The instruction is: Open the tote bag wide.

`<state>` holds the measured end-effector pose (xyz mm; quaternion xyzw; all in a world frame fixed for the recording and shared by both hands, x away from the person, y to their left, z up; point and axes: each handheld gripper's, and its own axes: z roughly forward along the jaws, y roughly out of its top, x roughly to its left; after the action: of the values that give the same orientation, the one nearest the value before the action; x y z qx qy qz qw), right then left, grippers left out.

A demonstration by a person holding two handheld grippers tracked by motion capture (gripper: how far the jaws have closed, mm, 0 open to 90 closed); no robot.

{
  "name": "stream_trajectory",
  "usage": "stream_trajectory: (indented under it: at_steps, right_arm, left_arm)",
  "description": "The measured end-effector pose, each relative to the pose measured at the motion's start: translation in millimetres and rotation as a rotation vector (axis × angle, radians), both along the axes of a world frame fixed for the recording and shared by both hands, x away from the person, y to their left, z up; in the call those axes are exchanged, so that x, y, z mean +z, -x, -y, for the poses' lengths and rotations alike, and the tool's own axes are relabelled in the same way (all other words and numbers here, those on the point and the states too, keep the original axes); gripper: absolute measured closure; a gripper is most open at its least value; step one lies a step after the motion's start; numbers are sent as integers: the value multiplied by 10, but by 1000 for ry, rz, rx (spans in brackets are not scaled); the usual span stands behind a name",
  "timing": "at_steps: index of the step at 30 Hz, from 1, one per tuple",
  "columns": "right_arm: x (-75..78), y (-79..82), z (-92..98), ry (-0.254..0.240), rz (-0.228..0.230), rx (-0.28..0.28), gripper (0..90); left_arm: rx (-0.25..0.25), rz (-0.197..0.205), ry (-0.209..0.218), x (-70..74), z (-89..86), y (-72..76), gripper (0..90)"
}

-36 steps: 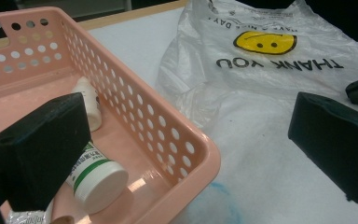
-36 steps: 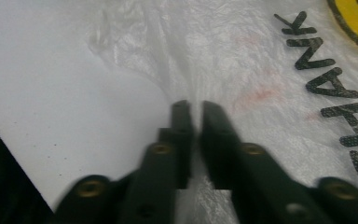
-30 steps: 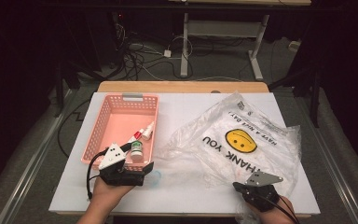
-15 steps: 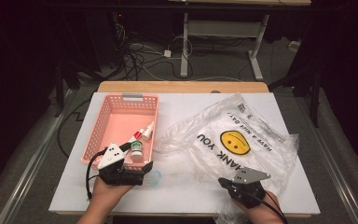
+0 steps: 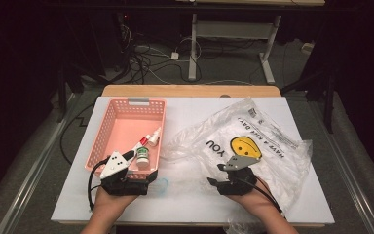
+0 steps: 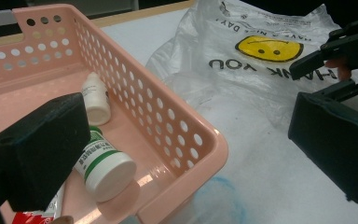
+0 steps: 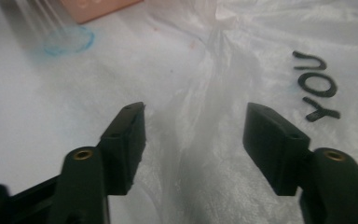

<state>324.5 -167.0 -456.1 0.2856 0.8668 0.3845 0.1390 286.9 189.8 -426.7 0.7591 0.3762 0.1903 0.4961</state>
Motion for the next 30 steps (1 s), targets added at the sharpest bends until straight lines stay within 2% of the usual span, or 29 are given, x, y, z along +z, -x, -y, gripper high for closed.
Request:
stream_trajectory:
  at_steps: [3,5,8,11,15,30]
  right_arm:
    - [-114,-8,-19,7,-19,7,297]
    - [-163,-23,-35,41,-33,15,249]
    - [-192,-28,-25,44,-45,18,247]
    - [-227,-37,-15,54,-43,8,347]
    - [-217,-57,28,37,-46,-7,484]
    - [-204,-113,86,6,-50,6,733]
  left_arm:
    - [2,-4,-6,-8,-2,7,0]
    - [1,-3,-8,-8,2,13,0]
    - [-1,-1,-15,-7,2,25,0]
    - [1,-1,-12,-5,-6,27,0]
    - [0,1,-12,-4,-12,35,0]
    - [3,-3,-16,-9,-19,45,0]
